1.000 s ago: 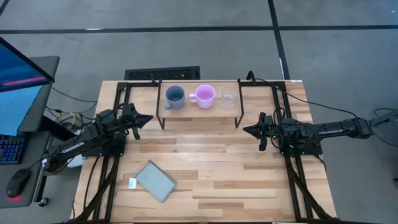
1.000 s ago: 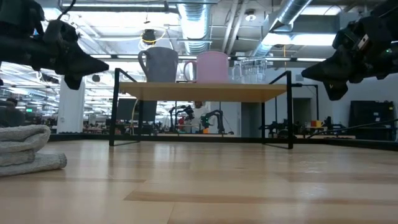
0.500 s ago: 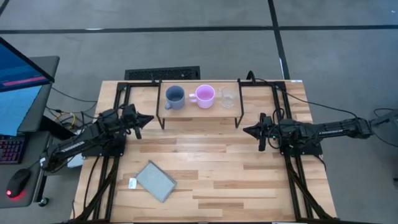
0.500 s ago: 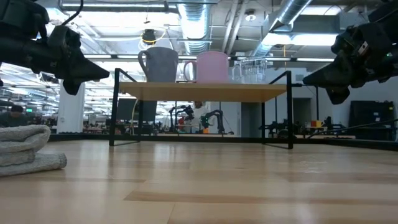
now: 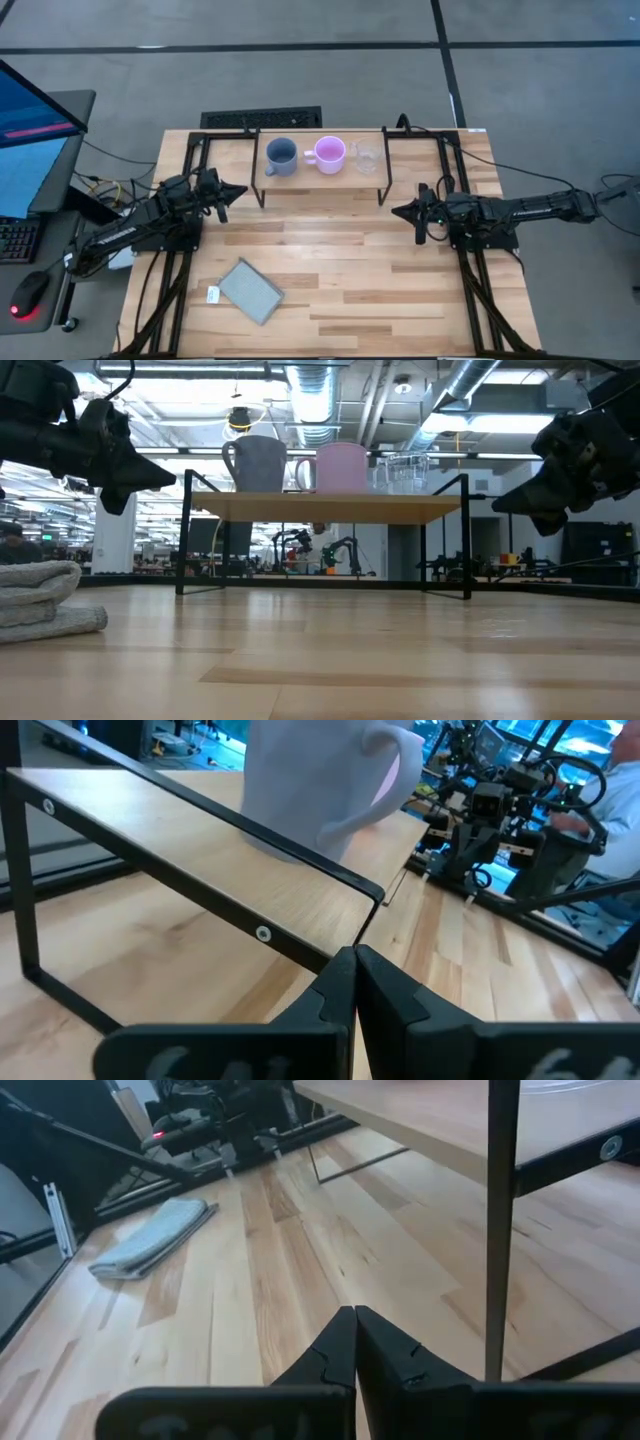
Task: Stack small to large cups/mugs on shelf
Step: Return to Home Position
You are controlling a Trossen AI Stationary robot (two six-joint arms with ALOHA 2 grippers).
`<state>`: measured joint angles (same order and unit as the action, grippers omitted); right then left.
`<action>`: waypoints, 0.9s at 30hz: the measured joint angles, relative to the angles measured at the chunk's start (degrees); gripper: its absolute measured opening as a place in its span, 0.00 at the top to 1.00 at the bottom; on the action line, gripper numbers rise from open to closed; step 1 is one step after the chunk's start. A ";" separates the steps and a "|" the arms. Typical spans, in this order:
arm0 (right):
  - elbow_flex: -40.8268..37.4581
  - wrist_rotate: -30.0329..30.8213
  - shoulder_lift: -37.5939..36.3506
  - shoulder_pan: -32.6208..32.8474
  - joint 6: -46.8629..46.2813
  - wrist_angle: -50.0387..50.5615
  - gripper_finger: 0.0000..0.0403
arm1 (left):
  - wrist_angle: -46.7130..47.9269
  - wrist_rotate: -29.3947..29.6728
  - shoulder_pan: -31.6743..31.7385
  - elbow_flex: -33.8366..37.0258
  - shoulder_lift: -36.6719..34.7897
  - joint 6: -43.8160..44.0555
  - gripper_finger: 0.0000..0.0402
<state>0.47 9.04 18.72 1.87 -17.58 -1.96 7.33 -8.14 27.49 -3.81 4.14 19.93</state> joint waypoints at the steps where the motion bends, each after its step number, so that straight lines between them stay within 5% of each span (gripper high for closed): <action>1: 0.00 0.00 0.00 -0.01 0.02 0.01 0.93 | 0.00 0.00 0.00 0.00 0.00 0.47 1.00; 27: 0.00 0.00 0.00 0.00 1.14 0.14 0.93 | 0.04 -0.17 0.00 0.07 0.00 0.56 1.00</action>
<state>0.47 9.04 18.72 1.87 -16.45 -1.81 7.38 -8.32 27.49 -3.75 4.14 20.50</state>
